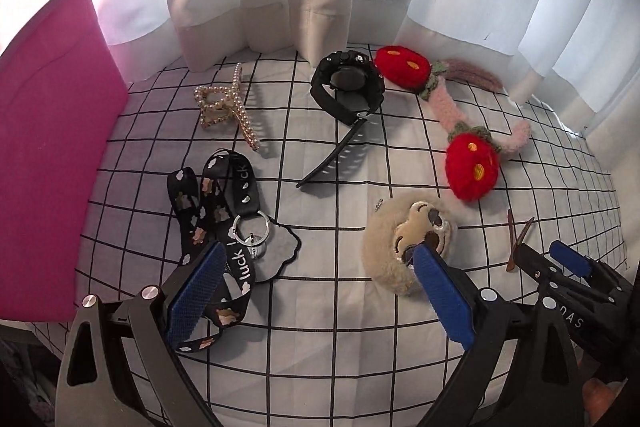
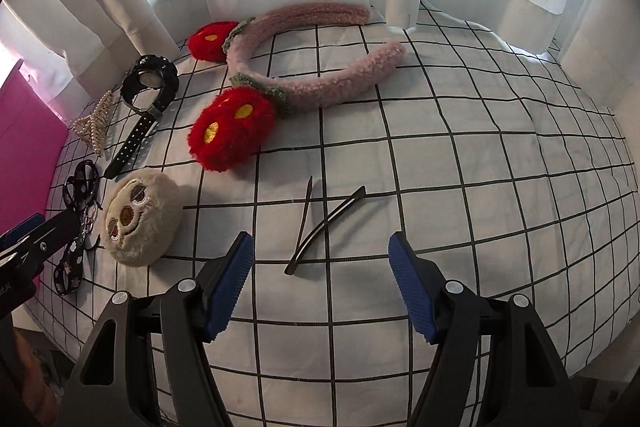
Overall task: Organize jewelry
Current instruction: 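Move the left gripper back to the plush sloth keychain, then close the left gripper on the plush sloth and lift it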
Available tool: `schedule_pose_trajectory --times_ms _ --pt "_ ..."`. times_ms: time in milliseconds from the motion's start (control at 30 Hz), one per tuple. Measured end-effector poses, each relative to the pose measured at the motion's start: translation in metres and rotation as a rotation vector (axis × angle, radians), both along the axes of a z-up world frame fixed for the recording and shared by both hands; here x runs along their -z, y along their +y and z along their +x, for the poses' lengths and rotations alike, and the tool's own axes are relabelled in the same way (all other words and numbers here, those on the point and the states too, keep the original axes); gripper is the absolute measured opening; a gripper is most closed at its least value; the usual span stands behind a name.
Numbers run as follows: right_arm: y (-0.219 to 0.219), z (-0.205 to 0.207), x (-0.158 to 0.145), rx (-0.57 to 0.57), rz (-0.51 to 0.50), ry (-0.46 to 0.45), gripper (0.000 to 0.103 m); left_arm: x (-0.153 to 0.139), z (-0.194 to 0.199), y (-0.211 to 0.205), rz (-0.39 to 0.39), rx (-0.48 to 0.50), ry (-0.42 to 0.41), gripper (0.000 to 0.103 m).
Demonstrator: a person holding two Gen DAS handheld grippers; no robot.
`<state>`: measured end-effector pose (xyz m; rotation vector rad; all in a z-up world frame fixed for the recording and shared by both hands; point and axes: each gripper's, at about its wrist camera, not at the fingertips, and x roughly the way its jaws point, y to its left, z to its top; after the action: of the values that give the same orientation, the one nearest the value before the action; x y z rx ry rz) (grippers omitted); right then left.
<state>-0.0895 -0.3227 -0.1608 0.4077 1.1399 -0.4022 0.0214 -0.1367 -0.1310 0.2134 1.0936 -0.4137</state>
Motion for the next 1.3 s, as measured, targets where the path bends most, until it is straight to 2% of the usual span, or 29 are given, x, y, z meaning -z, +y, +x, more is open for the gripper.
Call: schedule_pose_trajectory --times_ms 167,567,700,800,900,1300 --pt "-0.004 0.006 0.017 0.006 -0.004 0.028 0.067 0.011 0.003 -0.012 0.015 0.007 0.004 0.093" --pt "-0.012 -0.002 0.022 -0.011 -0.106 0.045 0.067 0.023 -0.002 -0.041 0.029 0.035 0.0 0.093" --pt "-0.011 -0.002 0.021 -0.003 -0.106 0.041 0.067 0.024 -0.001 -0.046 0.025 0.033 -0.001 0.093" --pt "-0.011 -0.002 0.02 -0.006 -0.104 0.04 0.068 0.017 -0.003 -0.046 -0.008 0.028 -0.006 0.093" --pt "-0.009 -0.002 0.02 -0.007 -0.106 0.039 0.068 0.017 -0.004 -0.052 0.007 0.046 -0.009 0.093" --pt "-0.009 -0.004 0.021 -0.007 -0.123 0.024 0.068 0.061 0.004 -0.066 0.07 0.038 0.073 0.094"
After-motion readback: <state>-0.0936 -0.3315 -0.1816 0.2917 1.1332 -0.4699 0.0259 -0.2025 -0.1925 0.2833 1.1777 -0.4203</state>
